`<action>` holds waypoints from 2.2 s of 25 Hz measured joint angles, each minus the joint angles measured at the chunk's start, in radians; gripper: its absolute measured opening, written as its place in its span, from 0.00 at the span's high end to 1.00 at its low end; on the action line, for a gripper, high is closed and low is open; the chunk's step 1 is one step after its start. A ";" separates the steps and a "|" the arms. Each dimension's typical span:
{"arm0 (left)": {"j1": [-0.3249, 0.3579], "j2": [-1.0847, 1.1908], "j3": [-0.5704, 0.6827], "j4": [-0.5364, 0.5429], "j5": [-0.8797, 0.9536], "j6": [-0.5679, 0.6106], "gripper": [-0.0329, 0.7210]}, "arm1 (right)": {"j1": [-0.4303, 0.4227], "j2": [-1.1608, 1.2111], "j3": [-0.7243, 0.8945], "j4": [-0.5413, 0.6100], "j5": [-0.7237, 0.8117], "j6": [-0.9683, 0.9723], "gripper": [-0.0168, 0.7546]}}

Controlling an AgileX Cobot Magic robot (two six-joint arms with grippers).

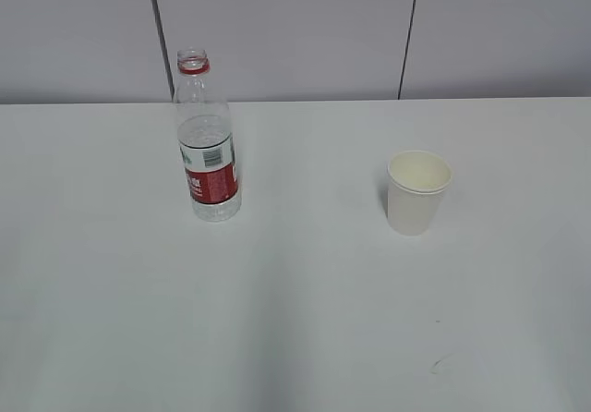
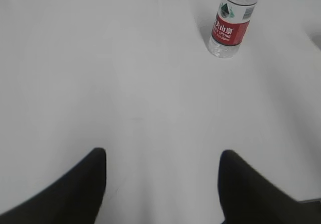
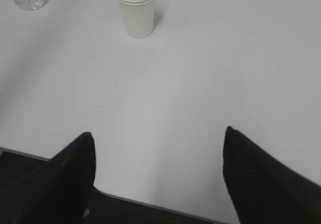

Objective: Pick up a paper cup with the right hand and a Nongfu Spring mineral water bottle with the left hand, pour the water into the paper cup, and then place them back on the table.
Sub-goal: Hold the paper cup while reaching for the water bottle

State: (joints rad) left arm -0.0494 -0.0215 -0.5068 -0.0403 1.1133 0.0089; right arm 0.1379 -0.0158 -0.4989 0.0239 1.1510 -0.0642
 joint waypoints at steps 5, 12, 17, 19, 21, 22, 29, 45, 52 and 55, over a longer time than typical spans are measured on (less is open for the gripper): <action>0.000 0.000 0.000 0.000 0.000 0.000 0.37 | 0.000 0.000 0.000 0.000 0.000 0.000 0.22; 0.000 0.000 0.000 0.000 0.000 0.000 0.37 | 0.000 0.000 0.000 0.000 0.000 0.000 0.22; 0.000 0.000 0.000 0.000 0.000 0.000 0.37 | 0.000 0.000 0.000 0.000 0.000 0.000 0.22; 0.000 0.000 0.000 0.000 0.000 0.000 0.37 | 0.000 0.000 0.000 0.000 0.000 0.000 0.22; 0.000 0.000 0.000 -0.001 0.000 0.000 0.37 | 0.000 0.000 0.000 0.000 0.000 0.000 0.22; 0.000 0.000 0.000 -0.001 0.000 0.000 0.37 | 0.000 0.000 0.000 0.000 0.000 0.000 0.22; 0.000 0.000 -0.005 0.002 -0.010 0.000 0.37 | 0.000 0.000 -0.020 0.000 -0.132 0.000 0.22; 0.000 0.384 -0.023 0.019 -0.649 0.120 0.37 | -0.002 0.420 -0.020 -0.024 -0.643 0.000 0.22; 0.000 0.629 -0.022 0.018 -0.855 0.120 0.37 | -0.002 0.737 0.027 -0.034 -1.045 0.000 0.22; 0.000 0.740 0.004 0.017 -0.993 0.120 0.37 | -0.002 0.860 0.051 -0.034 -1.213 0.000 0.22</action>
State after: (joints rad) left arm -0.0494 0.7187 -0.5024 -0.0237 0.1207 0.1294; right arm 0.1357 0.8444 -0.4477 -0.0106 -0.0618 -0.0642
